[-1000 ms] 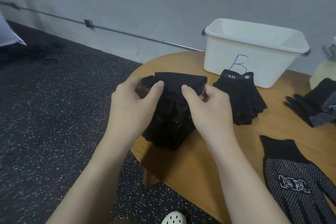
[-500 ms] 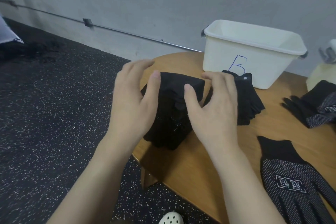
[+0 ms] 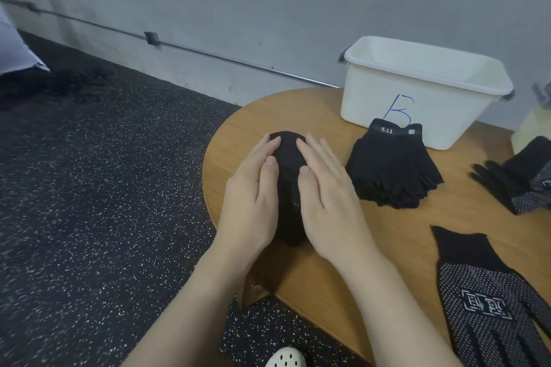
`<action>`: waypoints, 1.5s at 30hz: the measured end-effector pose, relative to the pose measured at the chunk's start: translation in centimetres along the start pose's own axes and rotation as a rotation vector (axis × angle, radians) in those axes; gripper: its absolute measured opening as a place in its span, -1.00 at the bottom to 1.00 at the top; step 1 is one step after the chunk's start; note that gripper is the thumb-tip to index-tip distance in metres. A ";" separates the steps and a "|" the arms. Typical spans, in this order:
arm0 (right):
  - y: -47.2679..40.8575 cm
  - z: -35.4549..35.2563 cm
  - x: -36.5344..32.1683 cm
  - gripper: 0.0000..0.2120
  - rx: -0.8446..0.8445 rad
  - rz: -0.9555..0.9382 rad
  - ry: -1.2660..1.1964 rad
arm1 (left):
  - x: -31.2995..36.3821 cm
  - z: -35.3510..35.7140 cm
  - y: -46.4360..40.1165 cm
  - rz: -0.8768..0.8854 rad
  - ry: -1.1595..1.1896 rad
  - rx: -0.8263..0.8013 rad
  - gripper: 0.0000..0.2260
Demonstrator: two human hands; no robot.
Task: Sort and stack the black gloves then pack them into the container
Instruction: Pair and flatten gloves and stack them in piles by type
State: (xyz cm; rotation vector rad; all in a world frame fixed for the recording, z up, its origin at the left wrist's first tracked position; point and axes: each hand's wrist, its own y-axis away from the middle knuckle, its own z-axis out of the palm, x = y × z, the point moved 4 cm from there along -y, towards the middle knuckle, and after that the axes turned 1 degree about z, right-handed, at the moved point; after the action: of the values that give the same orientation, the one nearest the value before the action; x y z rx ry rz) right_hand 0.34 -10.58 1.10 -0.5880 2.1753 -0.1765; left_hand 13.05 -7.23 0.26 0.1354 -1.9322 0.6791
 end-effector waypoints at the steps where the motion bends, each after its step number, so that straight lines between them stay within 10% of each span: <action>1: 0.0 0.1 0.0 -0.43 -0.012 0.012 0.011 | -0.1 0.0 -0.1 -0.004 -0.001 0.002 -0.61; 10: 4.3 -1.9 -0.1 -0.40 -0.109 0.071 0.071 | 1.2 -0.7 0.6 0.090 -0.252 -0.014 -0.58; 18: 7.9 -10.2 1.0 -0.54 0.157 0.055 0.158 | 7.8 0.7 5.3 0.340 -0.359 0.091 -0.58; 34: 19.6 -24.7 13.1 -0.72 0.483 0.486 0.465 | 12.0 17.3 13.4 0.397 -0.334 -0.785 -0.55; 45: 19.2 -26.2 16.5 -0.65 0.497 0.440 0.455 | 12.5 21.4 14.2 0.565 -0.507 -0.907 -0.47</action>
State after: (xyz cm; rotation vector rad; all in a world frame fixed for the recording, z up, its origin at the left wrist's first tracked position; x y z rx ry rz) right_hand -35.37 -3.53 -0.40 0.2390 2.5001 -0.6362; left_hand -15.31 -3.82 -1.03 -0.9057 -2.6139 0.0429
